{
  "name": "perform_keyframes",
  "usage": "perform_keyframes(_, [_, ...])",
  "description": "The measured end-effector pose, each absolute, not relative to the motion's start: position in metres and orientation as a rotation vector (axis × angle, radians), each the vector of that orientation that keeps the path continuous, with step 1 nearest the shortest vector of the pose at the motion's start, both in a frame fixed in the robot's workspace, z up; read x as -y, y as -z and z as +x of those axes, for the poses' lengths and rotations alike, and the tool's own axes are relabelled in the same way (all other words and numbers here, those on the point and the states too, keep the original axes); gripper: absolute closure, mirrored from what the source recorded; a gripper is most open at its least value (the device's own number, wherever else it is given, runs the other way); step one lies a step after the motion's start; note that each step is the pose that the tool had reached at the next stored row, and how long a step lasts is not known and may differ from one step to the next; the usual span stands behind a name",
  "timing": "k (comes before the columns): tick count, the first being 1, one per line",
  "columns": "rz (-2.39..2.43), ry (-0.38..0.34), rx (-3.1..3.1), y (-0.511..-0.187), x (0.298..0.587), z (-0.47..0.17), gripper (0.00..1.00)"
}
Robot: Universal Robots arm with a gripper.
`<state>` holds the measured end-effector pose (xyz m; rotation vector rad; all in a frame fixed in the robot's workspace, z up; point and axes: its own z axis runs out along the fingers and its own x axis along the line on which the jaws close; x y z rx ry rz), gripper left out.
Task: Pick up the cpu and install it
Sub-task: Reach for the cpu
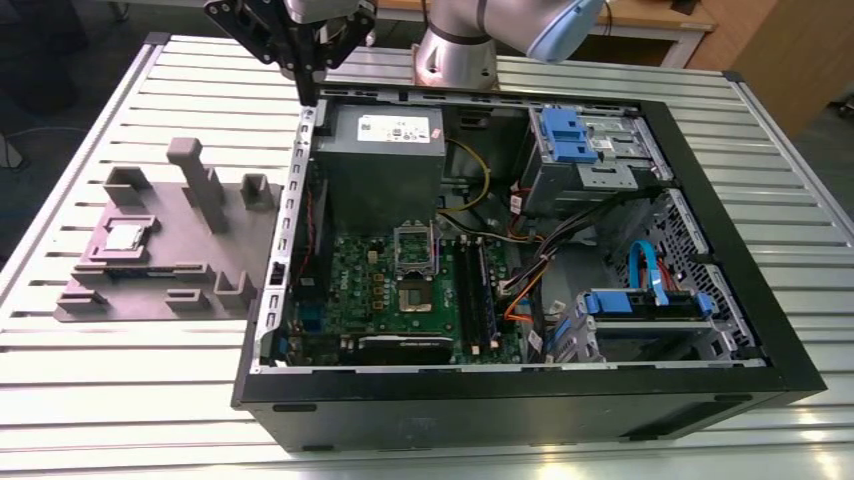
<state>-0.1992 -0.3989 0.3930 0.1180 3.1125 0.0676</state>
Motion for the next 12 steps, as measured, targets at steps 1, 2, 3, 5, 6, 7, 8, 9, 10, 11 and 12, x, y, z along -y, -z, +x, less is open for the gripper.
perform_keyframes(1, [0.118, -0.068, -3.112, -0.3930, 0.3990, -0.1997, 0.90])
perform_keyframes(2, [0.118, -0.068, -3.112, -0.3930, 0.3989, -0.1999, 0.90])
perform_keyframes(3, [0.118, -0.068, -3.112, -0.3930, 0.3989, -0.2002, 0.90])
perform_keyframes(5, [0.118, -0.068, -3.113, -0.3930, 0.3989, -0.2007, 0.90])
perform_keyframes(6, [0.118, -0.068, -3.113, -0.3930, 0.3989, -0.2009, 0.90])
perform_keyframes(7, [0.118, -0.068, -3.113, -0.3930, 0.3989, -0.2012, 0.90])
perform_keyframes(8, [0.118, -0.068, -3.112, -0.3929, 0.3989, -0.2015, 0.90])
perform_keyframes(9, [0.118, -0.068, -3.113, -0.3930, 0.3989, -0.2017, 0.90])
perform_keyframes(10, [0.118, -0.068, -3.113, -0.3929, 0.3989, -0.2019, 0.90])
perform_keyframes(11, [0.118, -0.068, -3.112, -0.3929, 0.3989, -0.2023, 0.90])
perform_keyframes(12, [0.118, -0.068, -3.113, -0.3930, 0.3990, -0.2029, 0.90])
